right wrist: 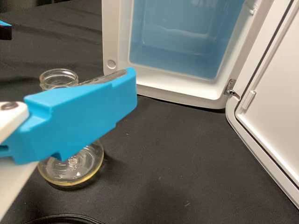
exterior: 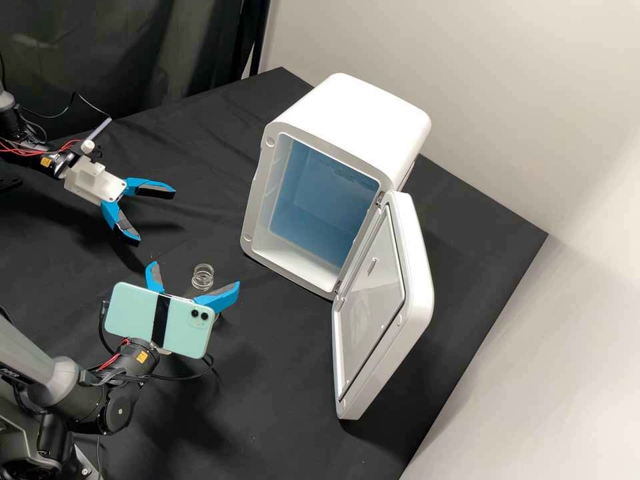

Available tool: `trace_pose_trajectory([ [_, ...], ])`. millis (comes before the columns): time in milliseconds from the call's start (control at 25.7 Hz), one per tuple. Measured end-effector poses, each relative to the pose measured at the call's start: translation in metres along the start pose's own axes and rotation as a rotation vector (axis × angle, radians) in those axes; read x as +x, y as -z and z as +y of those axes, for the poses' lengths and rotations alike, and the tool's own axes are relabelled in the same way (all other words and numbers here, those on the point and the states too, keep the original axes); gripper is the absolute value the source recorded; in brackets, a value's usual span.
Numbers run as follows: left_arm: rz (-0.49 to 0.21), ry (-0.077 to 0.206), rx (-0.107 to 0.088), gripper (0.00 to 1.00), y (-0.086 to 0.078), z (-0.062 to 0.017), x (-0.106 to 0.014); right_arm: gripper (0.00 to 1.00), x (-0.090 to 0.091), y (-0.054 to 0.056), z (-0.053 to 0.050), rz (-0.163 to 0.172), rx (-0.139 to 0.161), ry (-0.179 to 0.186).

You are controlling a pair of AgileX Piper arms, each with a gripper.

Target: Place the flask in the incubator

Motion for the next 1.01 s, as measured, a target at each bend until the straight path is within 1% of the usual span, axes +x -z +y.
trace_pose_trajectory([
  [78,0.0,0.0,0.0,1.0,0.0,0.0,0.0,1.0,0.0,0.0,0.0,0.0,0.0,0.0],
  [194,0.0,0.0,0.0,1.0,0.0,0.0,0.0,1.0,0.0,-0.001,-0.001,-0.001,0.01,0.005],
  [233,0.0,0.0,0.0,1.0,0.0,0.0,0.0,1.0,0.001,-0.003,-0.002,-0.003,0.023,0.011],
  [272,0.0,0.0,0.0,1.0,0.0,0.0,0.0,1.0,0.001,-0.004,-0.002,-0.005,0.026,0.016],
  [311,-0.001,0.0,0.001,1.0,0.0,0.0,0.0,1.0,0.002,-0.006,-0.004,-0.007,0.037,0.025],
  [389,0.0,0.0,0.0,1.0,0.0,0.0,0.0,1.0,0.004,-0.009,-0.006,-0.011,0.043,0.038],
  [428,0.0,0.0,0.0,1.0,0.0,0.0,0.0,1.0,0.005,-0.011,-0.008,-0.009,0.045,0.052],
  [505,-0.003,-0.006,0.004,1.0,0.0,0.0015,-0.001,1.0,0.007,-0.013,-0.012,-0.002,0.038,0.077],
  [583,-0.018,-0.015,0.0,1.0,-0.001,0.0044,-0.002,1.0,0.009,-0.015,-0.015,0.004,0.037,0.098],
  [661,-0.022,-0.02,0.005,1.0,-0.001,0.0059,-0.003,1.0,0.01,-0.015,-0.017,0.007,0.039,0.109],
  [739,-0.016,-0.027,0.006,1.0,0.001,0.0075,-0.004,1.0,0.011,-0.015,-0.018,0.015,0.033,0.119],
  [855,-0.017,-0.029,0.007,1.0,0.001,0.008,-0.004,1.0,0.013,-0.013,-0.02,0.03,0.03,0.132],
  [933,-0.017,-0.029,0.007,1.0,0.001,0.008,-0.004,1.0,0.013,-0.013,-0.02,0.032,0.031,0.132],
  [1011,-0.017,-0.029,0.007,1.0,0.001,0.008,-0.004,1.0,0.015,-0.012,-0.019,0.03,0.036,0.121],
])
